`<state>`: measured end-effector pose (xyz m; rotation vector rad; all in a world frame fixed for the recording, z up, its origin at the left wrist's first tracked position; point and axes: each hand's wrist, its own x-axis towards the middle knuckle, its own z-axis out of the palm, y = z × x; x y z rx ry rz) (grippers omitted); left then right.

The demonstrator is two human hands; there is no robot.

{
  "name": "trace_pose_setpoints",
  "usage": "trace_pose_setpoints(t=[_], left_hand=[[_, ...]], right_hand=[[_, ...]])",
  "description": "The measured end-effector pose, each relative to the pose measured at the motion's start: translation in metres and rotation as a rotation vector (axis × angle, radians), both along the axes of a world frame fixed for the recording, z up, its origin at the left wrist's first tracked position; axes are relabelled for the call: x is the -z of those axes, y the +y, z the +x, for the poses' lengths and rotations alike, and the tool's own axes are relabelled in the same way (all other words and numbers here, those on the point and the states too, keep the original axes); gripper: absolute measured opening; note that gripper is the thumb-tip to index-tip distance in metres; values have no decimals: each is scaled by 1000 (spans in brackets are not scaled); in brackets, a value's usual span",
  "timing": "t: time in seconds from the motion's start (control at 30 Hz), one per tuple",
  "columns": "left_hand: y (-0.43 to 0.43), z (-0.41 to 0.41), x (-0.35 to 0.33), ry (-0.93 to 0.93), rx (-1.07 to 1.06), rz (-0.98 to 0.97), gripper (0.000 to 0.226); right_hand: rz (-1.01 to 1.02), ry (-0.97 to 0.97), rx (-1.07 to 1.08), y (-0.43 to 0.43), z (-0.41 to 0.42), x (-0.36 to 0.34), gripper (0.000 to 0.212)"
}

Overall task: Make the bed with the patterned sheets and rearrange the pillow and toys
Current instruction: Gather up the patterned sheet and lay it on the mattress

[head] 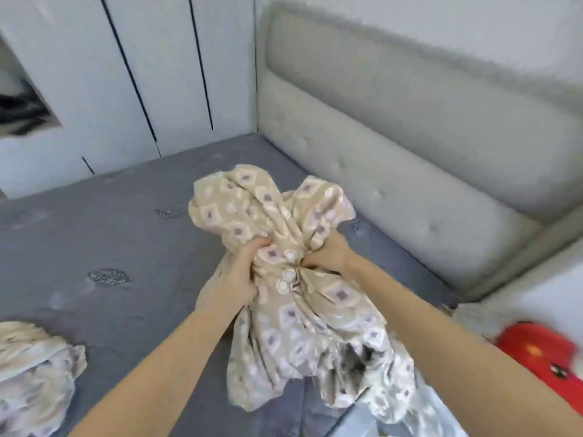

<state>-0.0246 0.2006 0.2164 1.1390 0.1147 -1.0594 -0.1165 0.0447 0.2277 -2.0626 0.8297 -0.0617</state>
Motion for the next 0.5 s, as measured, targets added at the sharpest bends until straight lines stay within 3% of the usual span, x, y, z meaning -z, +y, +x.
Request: trace_pose_setpoints(t=[0.1, 0.23, 0.5], left_hand=[[-28, -26, -68, -75, 30, -105, 57], [-71, -80, -154, -162, 144, -244, 25], [-174, -229, -304, -180, 261, -551, 25]], right_hand=[[-155, -130, 93, -13, -36, -78, 25], [-325, -254, 278, -32, -103, -175, 23], [-692, -354, 546, -75, -264, -339, 24]])
